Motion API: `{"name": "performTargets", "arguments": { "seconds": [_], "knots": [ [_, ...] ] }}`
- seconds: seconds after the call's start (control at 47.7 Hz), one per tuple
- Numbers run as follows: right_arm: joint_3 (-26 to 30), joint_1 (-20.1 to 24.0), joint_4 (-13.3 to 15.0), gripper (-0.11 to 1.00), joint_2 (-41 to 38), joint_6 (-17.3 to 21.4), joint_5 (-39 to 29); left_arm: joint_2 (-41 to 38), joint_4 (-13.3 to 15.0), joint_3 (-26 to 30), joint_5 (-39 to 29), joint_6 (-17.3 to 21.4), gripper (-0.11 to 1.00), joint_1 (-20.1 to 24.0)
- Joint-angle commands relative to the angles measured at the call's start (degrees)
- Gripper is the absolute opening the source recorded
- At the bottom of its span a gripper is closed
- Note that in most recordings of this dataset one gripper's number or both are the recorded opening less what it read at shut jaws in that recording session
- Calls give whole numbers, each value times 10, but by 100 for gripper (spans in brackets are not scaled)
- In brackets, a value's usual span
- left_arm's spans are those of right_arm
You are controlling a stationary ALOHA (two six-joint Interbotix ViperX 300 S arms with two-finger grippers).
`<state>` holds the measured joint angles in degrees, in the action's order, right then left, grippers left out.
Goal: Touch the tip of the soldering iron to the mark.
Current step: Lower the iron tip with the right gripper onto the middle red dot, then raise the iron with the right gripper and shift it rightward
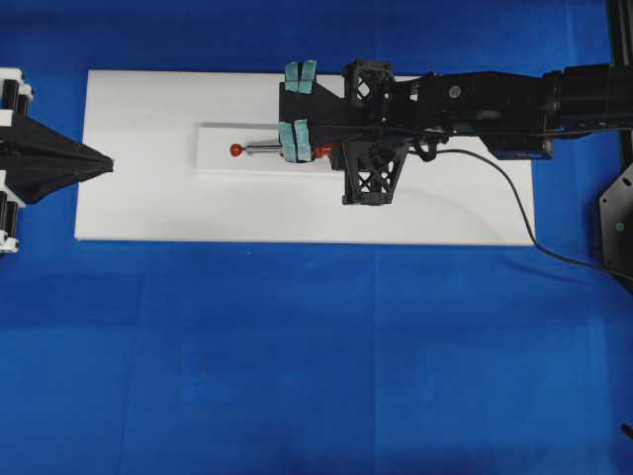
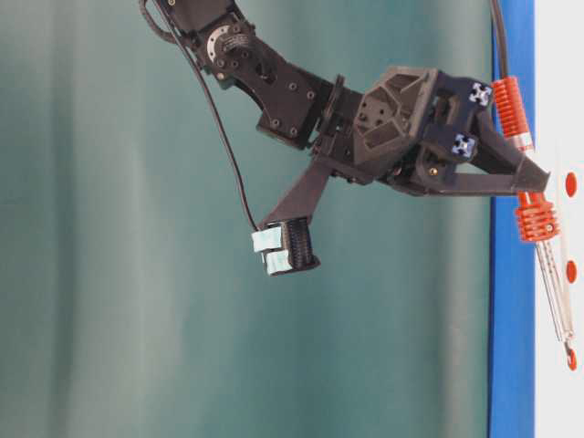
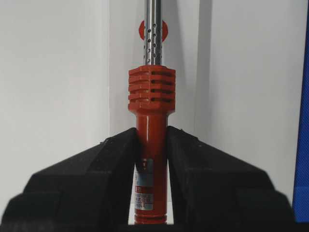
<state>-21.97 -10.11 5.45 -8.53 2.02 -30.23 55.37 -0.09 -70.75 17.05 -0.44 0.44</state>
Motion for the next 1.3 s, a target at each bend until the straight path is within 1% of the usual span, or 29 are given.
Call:
{"name": "performTargets", "arguments": {
  "seconds": [0.0,0.524,0.712,0.88,1.006,1.278],
  "knots": [
    [12,0,1,6,11,-1,3,-4,0,6,6,1,0,2],
    [15,1,1,6,13,-1,-10,-4,0,6,6,1,0,2],
    [18,1,1,6,42,-1,-12,-3,0,6,6,1,0,2],
    [24,1,2,6,83,-2,-29,-4,0,7,6,1,0,2],
    [26,1,8,6,108,-1,-39,-3,-1,6,6,0,0,2],
    [26,0,11,6,114,-1,-40,-3,-1,6,6,1,0,2]
  ]
}}
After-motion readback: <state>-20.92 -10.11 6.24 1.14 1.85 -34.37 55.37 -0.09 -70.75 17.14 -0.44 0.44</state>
